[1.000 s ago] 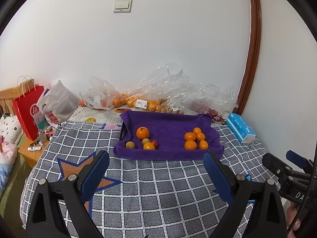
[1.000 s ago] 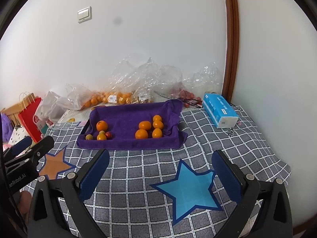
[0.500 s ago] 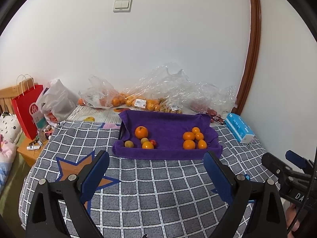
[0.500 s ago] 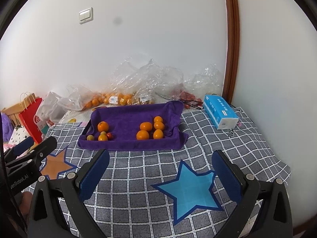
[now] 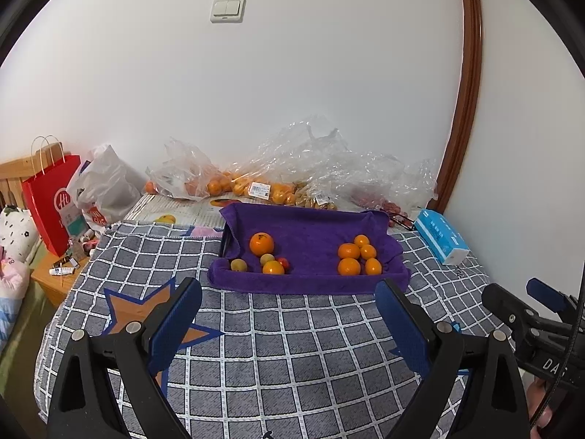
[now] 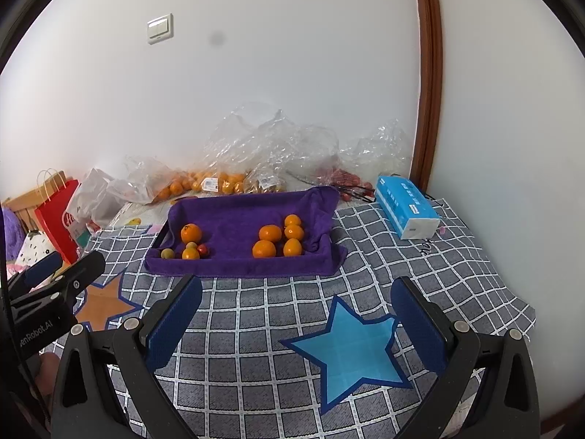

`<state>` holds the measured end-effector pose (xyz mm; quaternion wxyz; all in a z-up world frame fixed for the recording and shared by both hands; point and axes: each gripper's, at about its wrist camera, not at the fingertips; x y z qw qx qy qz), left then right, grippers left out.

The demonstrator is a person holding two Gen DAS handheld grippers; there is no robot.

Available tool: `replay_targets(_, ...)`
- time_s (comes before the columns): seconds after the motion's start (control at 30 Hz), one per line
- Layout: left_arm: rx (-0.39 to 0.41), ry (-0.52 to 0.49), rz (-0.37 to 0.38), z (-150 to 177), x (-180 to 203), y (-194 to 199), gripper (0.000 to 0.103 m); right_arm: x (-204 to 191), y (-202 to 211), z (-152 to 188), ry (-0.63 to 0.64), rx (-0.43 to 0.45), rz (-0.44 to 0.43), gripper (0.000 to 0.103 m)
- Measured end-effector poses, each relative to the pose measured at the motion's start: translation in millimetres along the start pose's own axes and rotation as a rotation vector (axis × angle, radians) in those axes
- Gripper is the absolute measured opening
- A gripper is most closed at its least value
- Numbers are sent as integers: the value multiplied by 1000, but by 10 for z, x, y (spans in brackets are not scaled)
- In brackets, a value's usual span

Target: Organize fruits

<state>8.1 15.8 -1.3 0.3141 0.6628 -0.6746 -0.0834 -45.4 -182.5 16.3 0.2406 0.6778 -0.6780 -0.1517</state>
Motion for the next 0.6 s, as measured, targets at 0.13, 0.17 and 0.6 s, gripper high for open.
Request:
replay_targets(0.13, 9, -4, 0, -10, 6, 22, 96, 5, 10, 6, -4, 0, 1, 102)
replay_targets(0.17, 7, 5, 6, -14, -1, 25, 96, 0, 14, 14, -2, 0, 0, 102)
replay_targets(0.6, 12, -12, -8, -26, 25, 29, 96, -37, 0, -25, 9, 2, -7, 102)
Point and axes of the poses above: each gripper's, at about its wrist camera, not at the fingertips, and y roughly against the way its jaws point, x to its right, z to its underside, and after that the axes turned 13 degrees about y, right-handed
